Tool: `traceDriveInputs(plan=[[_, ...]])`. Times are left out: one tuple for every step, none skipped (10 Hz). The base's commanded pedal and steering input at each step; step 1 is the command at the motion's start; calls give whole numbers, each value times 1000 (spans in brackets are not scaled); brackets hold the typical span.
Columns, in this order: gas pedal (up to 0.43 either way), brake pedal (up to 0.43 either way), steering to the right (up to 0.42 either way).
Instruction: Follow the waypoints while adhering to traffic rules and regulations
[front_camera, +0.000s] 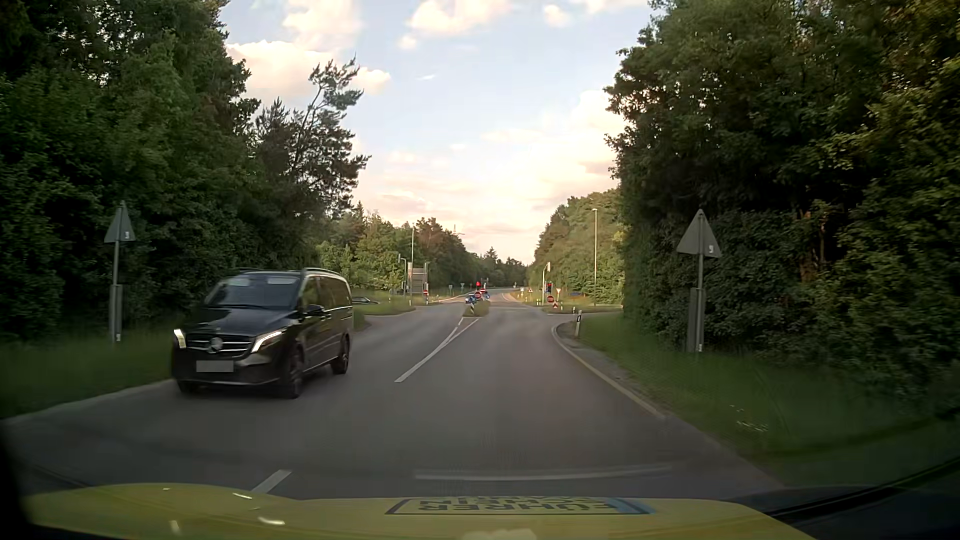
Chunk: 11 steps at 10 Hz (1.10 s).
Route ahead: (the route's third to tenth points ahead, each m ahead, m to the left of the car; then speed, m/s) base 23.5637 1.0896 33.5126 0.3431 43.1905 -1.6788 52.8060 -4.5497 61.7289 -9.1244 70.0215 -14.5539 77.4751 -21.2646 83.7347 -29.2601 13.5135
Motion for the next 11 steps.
traceDriveInputs(plan=[[0, 0, 2], [0, 0, 3], [0, 0, 3], [0, 0, 5], [0, 0, 7], [0, 0, 8], [0, 0, 10], [0, 0, 12], [0, 0, 13], [0, 0, 15], [0, 0, 16]])
